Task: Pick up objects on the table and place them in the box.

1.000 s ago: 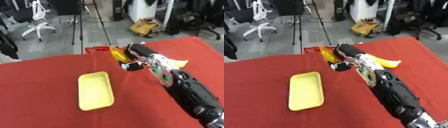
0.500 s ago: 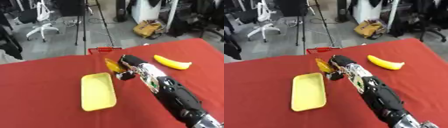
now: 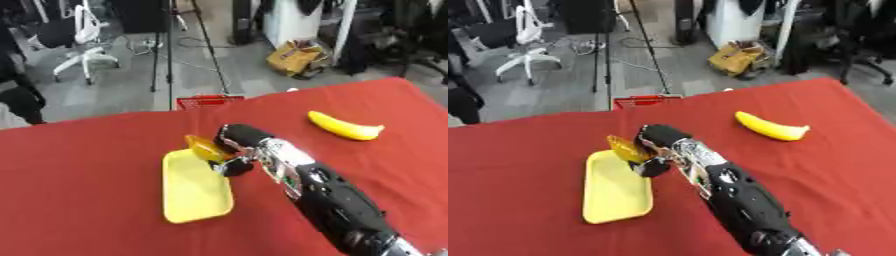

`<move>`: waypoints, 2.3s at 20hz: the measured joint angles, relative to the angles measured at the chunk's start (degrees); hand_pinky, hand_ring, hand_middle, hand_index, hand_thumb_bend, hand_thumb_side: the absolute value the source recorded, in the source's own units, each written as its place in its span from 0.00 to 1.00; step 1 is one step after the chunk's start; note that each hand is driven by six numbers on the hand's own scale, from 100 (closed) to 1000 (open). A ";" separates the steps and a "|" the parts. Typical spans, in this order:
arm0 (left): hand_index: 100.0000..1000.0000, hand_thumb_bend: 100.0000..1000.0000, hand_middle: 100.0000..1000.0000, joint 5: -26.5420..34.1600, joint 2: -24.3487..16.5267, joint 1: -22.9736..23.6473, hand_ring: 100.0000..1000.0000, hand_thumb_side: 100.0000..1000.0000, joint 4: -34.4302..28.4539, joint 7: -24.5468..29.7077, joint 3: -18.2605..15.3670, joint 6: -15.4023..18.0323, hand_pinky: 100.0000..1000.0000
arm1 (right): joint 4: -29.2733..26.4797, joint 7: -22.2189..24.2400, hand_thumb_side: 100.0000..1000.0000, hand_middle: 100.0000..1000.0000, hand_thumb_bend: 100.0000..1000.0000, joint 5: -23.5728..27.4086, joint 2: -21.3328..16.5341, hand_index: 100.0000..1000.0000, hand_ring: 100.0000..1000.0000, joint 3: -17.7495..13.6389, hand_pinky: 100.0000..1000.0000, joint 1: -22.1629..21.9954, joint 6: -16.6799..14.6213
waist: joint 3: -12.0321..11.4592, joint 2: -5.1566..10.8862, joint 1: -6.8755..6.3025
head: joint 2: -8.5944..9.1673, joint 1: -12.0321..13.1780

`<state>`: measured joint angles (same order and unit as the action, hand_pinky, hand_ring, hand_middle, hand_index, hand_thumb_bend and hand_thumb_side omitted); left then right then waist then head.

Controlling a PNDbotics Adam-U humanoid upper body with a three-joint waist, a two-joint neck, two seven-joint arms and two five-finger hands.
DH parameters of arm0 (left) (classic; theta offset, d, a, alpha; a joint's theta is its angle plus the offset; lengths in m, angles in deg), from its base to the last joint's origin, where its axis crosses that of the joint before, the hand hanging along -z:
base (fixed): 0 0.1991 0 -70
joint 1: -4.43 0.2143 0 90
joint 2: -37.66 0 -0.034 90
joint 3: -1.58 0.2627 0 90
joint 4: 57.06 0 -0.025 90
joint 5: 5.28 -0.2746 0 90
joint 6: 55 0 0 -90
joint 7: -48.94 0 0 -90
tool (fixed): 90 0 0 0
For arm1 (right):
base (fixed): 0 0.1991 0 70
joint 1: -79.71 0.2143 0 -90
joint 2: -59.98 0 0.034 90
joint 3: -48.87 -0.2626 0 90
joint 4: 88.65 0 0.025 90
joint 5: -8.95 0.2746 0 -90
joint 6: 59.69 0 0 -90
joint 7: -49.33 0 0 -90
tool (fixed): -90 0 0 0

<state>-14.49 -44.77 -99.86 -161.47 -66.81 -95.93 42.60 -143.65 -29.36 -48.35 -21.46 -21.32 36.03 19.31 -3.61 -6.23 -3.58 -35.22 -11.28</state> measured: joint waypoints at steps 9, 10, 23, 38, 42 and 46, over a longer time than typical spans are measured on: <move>0.84 0.82 0.83 0.00 0.01 0.00 0.76 0.99 -0.16 0.12 0.28 0.10 0.66 | -0.03 1.93 0.49 0.68 0.38 0.28 0.15 0.81 0.60 0.36 0.55 -0.46 -1.79 | -0.07 0.00 0.00 | 0.00 -0.03; 0.84 0.82 0.83 0.00 0.01 0.00 0.76 0.99 -0.16 0.12 0.28 0.10 0.66 | -0.01 2.72 0.49 0.68 0.38 0.40 0.15 0.81 0.60 0.36 0.55 -0.46 -2.26 | -0.07 0.00 0.00 | 0.00 -0.03; 0.84 0.82 0.83 0.00 0.24 0.02 0.76 0.99 -0.16 0.13 0.28 0.11 0.66 | -3.23 8.09 0.83 0.79 0.20 5.26 -0.52 0.89 0.69 -0.05 0.66 -0.48 -4.82 | 0.30 0.00 0.00 | 0.05 0.29; 0.84 0.82 0.83 0.09 0.19 0.29 0.76 0.99 0.20 -0.12 0.26 0.10 0.65 | -32.67 -6.47 0.70 0.61 0.00 43.49 -14.37 0.75 0.55 -8.36 0.58 -9.73 2.55 | 2.82 0.00 0.02 | 0.46 3.18; 0.84 0.82 0.83 0.43 0.19 0.31 0.76 0.99 0.27 -0.17 0.26 0.15 0.65 | -37.12 -8.94 0.69 0.63 0.00 46.85 -17.55 0.76 0.57 -10.80 0.59 -14.12 4.59 | 3.39 0.00 0.02 | 0.54 3.95; 0.84 0.81 0.83 0.73 0.18 0.26 0.76 0.99 0.56 -0.18 0.28 0.34 0.65 | -39.07 -11.21 0.67 0.68 0.04 47.49 -19.94 0.76 0.62 -14.16 0.61 -19.27 5.97 | 4.45 0.00 0.03 | 0.58 4.70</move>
<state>-13.76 -44.59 -99.61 -160.90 -66.98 -95.65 42.94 -182.72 -40.57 -0.86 -41.40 -35.48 16.76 25.29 0.84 -6.23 -3.56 -34.65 -6.58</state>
